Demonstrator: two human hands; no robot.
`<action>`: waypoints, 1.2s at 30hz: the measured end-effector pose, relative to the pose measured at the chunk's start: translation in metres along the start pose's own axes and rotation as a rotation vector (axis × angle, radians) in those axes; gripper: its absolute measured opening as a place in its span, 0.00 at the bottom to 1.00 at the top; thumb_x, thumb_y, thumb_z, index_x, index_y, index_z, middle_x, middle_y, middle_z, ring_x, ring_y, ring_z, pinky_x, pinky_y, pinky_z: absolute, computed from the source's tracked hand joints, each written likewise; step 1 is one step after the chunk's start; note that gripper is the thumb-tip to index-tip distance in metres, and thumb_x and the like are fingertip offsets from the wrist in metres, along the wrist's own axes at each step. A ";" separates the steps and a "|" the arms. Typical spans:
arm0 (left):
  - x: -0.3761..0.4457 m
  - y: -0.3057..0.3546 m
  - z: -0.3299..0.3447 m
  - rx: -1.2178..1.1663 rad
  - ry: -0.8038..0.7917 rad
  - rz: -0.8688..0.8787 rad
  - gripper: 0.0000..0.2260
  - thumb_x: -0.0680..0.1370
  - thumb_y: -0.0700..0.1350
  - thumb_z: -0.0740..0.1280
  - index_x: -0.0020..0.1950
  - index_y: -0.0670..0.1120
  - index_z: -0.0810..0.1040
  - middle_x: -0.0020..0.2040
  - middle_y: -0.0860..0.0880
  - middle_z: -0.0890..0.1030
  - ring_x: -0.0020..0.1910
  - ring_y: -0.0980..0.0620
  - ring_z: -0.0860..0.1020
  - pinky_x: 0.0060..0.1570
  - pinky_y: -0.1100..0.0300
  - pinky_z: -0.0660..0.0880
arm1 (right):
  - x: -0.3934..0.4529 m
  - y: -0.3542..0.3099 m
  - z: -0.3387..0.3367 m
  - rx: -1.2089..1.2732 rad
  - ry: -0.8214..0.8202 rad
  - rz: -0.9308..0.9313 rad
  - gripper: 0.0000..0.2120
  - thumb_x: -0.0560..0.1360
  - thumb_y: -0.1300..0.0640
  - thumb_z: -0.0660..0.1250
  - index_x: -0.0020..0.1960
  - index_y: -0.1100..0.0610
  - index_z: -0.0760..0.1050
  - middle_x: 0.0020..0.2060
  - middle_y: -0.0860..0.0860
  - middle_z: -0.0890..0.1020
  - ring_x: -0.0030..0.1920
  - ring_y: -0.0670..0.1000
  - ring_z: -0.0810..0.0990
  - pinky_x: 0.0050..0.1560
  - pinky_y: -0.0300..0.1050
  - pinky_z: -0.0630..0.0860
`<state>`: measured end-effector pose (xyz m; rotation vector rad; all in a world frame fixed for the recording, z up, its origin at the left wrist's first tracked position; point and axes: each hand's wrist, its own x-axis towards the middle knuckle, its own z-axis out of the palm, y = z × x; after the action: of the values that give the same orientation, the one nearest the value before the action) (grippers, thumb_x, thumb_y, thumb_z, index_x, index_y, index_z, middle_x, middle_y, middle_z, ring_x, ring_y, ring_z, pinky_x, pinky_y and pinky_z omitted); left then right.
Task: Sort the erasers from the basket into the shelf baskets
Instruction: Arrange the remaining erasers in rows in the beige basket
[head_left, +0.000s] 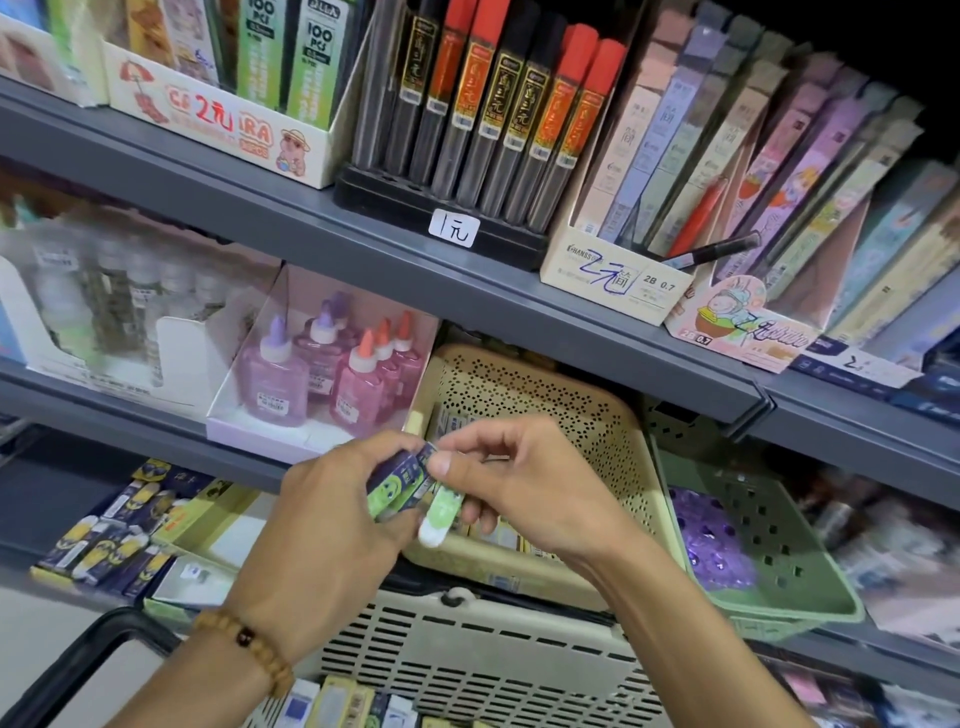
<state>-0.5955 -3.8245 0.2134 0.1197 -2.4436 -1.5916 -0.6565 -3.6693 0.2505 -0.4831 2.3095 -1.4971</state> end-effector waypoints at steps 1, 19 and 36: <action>0.000 0.000 0.001 0.036 -0.001 0.014 0.18 0.69 0.40 0.76 0.50 0.61 0.80 0.34 0.57 0.80 0.33 0.62 0.78 0.36 0.70 0.76 | 0.000 0.002 0.000 0.000 -0.004 -0.002 0.04 0.75 0.60 0.72 0.48 0.61 0.82 0.37 0.57 0.80 0.25 0.44 0.76 0.24 0.36 0.72; 0.009 0.008 0.000 -0.956 -0.155 -0.455 0.10 0.80 0.36 0.58 0.54 0.45 0.77 0.34 0.42 0.80 0.30 0.46 0.79 0.20 0.60 0.70 | 0.055 0.092 -0.094 -0.647 0.081 0.573 0.07 0.80 0.54 0.64 0.52 0.55 0.80 0.30 0.50 0.78 0.26 0.46 0.72 0.32 0.40 0.72; 0.002 0.006 0.002 -0.942 -0.180 -0.389 0.15 0.66 0.42 0.72 0.51 0.43 0.81 0.40 0.41 0.83 0.42 0.40 0.85 0.36 0.56 0.82 | 0.046 0.103 -0.085 -0.664 0.063 0.436 0.17 0.70 0.49 0.76 0.54 0.44 0.73 0.50 0.46 0.77 0.46 0.47 0.76 0.42 0.39 0.70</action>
<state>-0.5979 -3.8206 0.2181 0.3039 -1.5695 -2.8371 -0.7463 -3.5831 0.1839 -0.0668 2.7034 -0.5384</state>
